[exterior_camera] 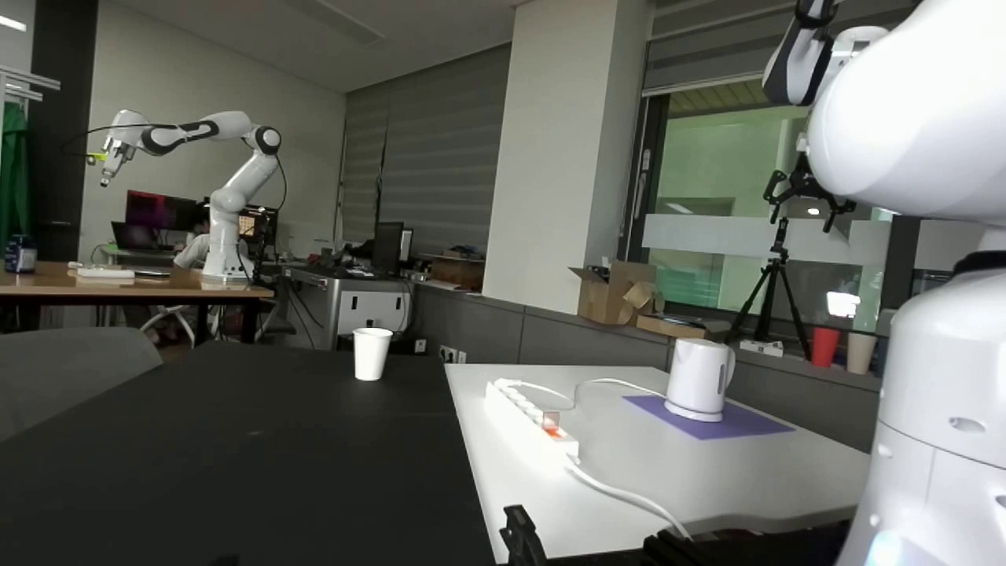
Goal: Turn on the electric kettle
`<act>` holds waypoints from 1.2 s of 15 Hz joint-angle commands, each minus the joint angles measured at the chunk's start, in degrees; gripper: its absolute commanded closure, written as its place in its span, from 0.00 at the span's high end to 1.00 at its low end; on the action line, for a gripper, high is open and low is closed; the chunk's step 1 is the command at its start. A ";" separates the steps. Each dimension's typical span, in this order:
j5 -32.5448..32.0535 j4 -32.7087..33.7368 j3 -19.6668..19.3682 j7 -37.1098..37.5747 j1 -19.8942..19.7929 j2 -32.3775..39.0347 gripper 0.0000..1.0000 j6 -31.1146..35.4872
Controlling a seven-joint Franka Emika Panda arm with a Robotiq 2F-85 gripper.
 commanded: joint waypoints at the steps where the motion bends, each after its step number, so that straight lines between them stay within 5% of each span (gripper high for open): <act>1: 0.03 0.36 0.70 -0.03 -0.61 0.23 1.00 -0.24; 15: 0.03 0.48 0.74 -0.03 -0.58 0.25 1.00 -0.38; 18: 3.47 6.89 0.74 0.20 -1.29 7.23 1.00 0.06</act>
